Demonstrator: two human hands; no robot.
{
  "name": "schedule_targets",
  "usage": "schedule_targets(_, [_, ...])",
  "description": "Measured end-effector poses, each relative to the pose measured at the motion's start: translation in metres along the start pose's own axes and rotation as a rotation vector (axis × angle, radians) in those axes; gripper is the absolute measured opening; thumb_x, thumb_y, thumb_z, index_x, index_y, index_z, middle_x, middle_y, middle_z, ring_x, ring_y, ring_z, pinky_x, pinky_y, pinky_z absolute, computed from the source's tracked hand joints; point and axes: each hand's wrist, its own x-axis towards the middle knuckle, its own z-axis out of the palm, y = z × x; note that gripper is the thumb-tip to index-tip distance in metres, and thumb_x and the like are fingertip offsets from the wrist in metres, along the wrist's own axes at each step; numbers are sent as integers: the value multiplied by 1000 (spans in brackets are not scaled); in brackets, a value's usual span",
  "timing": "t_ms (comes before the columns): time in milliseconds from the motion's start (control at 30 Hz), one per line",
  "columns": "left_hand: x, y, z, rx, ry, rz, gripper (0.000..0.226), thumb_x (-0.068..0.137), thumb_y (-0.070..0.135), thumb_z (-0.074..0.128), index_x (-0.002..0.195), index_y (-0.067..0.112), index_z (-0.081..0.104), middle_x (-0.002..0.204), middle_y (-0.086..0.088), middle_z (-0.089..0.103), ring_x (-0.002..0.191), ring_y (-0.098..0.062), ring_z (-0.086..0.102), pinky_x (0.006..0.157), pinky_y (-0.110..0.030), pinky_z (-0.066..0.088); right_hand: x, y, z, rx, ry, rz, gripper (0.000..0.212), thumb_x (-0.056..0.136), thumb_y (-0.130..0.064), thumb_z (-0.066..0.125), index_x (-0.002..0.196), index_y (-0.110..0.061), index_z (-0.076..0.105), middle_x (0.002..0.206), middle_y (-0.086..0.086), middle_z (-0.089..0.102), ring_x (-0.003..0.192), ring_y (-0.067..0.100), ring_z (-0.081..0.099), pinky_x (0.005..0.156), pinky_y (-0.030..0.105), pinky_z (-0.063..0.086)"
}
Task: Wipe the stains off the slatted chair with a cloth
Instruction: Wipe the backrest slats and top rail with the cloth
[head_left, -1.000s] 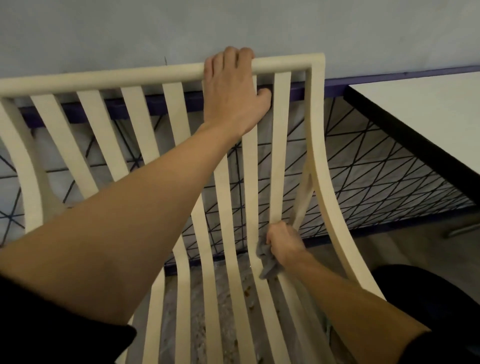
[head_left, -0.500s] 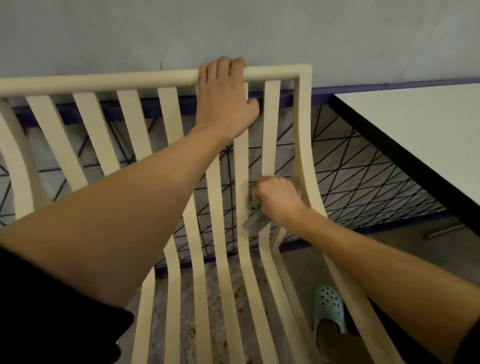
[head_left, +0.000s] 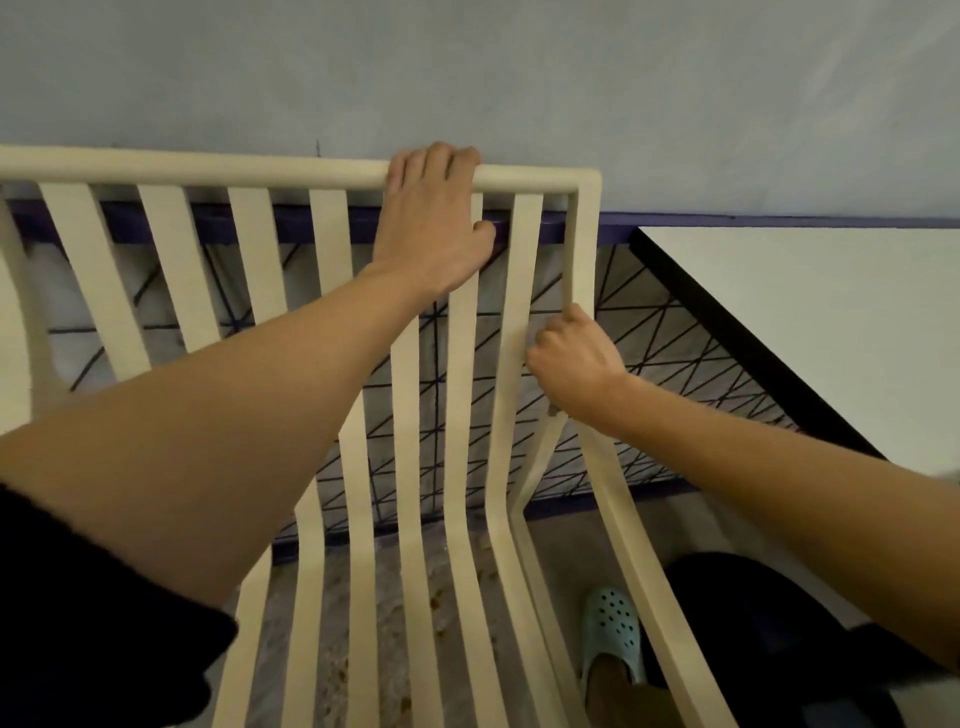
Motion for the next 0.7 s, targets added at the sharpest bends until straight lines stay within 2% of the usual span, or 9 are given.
schedule_targets(133, [-6, 6, 6, 91, 27, 32, 57, 83, 30, 49, 137, 13, 41, 131, -7, 47, 123, -26, 41, 113, -38, 23, -7, -29, 17, -145, -108, -136, 11, 94, -23, 56, 96, -14, 63, 92, 2, 67, 90, 22, 58, 96, 39, 35])
schedule_targets(233, [-5, 5, 7, 150, 29, 52, 59, 85, 31, 47, 140, 12, 37, 134, -8, 45, 126, -27, 39, 115, -40, 20, -8, -52, 39, -51, -177, -148, 16, 94, -10, 53, 100, -13, 67, 95, 4, 68, 90, 24, 63, 91, 40, 45])
schedule_targets(333, [-5, 3, 6, 173, 10, 60, 60, 86, 31, 46, 143, 13, 34, 139, -7, 42, 129, -27, 37, 117, -40, 17, -11, -79, 60, 32, -268, -170, 21, 95, -5, 50, 109, -9, 65, 108, 7, 66, 98, 25, 64, 82, 38, 51])
schedule_targets(500, [-5, -1, 7, 193, 11, 57, 64, 86, 33, 47, 144, 13, 33, 142, -7, 40, 134, -26, 34, 118, -40, 15, -4, -113, 87, 166, -413, -139, 27, 96, -3, 48, 120, -4, 60, 124, 11, 61, 110, 29, 62, 85, 42, 55])
schedule_targets(600, [-8, -2, 9, 228, 11, 59, 65, 85, 34, 47, 144, 13, 33, 141, -8, 41, 133, -27, 35, 118, -41, 16, 4, -108, 86, 330, -464, -134, 25, 97, -9, 51, 120, -5, 59, 125, 12, 59, 112, 30, 60, 90, 41, 52])
schedule_targets(700, [-9, 0, 11, 235, 9, 49, 65, 84, 34, 46, 144, 12, 33, 141, -9, 41, 132, -28, 36, 118, -42, 17, 10, -85, 79, 667, -484, -48, 21, 92, -8, 56, 109, -5, 68, 111, 12, 65, 104, 30, 63, 87, 37, 51])
